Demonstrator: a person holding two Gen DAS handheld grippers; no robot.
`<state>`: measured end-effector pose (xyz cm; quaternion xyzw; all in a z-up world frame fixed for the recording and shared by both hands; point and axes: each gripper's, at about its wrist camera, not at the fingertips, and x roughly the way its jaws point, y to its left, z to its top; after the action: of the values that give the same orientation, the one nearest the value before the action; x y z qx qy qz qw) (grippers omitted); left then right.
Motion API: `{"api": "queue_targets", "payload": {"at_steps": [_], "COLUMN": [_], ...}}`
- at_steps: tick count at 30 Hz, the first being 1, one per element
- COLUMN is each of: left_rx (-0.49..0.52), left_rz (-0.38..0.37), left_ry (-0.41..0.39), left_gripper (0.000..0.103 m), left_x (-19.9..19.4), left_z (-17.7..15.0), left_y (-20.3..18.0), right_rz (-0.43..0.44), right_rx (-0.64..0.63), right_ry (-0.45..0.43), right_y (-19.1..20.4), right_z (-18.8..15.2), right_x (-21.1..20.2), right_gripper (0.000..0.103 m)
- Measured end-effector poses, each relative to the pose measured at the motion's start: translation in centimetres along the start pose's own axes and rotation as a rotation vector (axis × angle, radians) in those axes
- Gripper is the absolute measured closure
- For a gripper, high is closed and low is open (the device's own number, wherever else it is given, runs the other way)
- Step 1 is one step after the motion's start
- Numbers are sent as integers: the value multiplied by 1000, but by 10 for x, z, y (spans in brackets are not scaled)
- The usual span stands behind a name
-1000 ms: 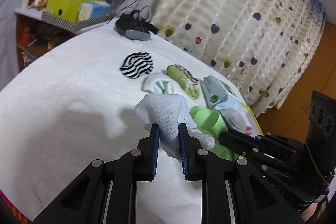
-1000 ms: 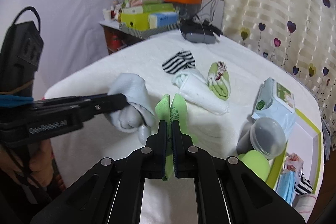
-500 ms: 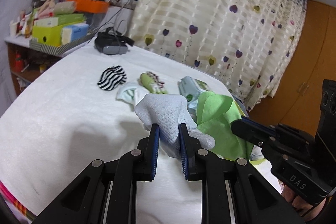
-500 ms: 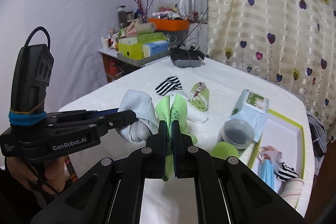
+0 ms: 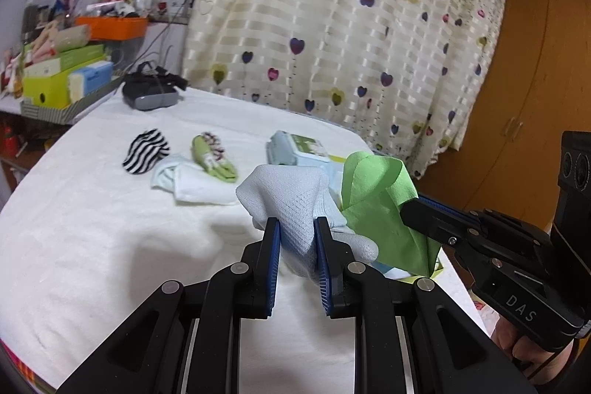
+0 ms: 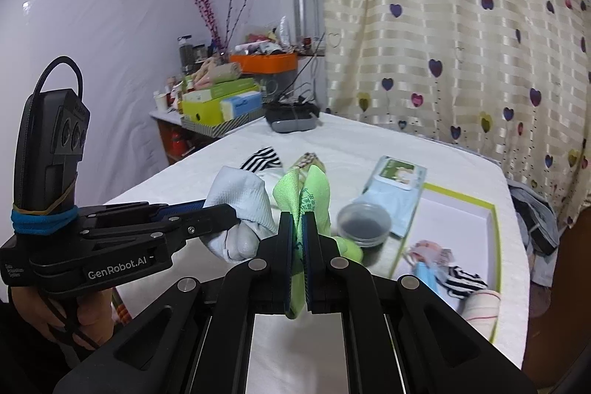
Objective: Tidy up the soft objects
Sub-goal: 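Carry the grey sock with the left gripper while the right carries the green cloth to the box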
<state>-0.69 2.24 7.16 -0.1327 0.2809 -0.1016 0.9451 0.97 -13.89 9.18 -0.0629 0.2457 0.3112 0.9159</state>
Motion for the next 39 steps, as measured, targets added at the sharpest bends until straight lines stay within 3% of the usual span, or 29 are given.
{"api": "queue_targets", "payload": {"at_steps": [22, 39], "left_rx": [91, 123], "left_rz": [-77, -100], "left_ry": [61, 117], "left_gripper": [86, 86], "left_x": [49, 83], "left_z": [11, 8], "left_y": [-65, -86], "right_rz": [-118, -155], "right_rx": [137, 208], "right_ry": [-32, -23], "right_y": [-82, -125], "right_z": [-15, -23], "right_x": [-29, -24], "right_gripper": [98, 98]}}
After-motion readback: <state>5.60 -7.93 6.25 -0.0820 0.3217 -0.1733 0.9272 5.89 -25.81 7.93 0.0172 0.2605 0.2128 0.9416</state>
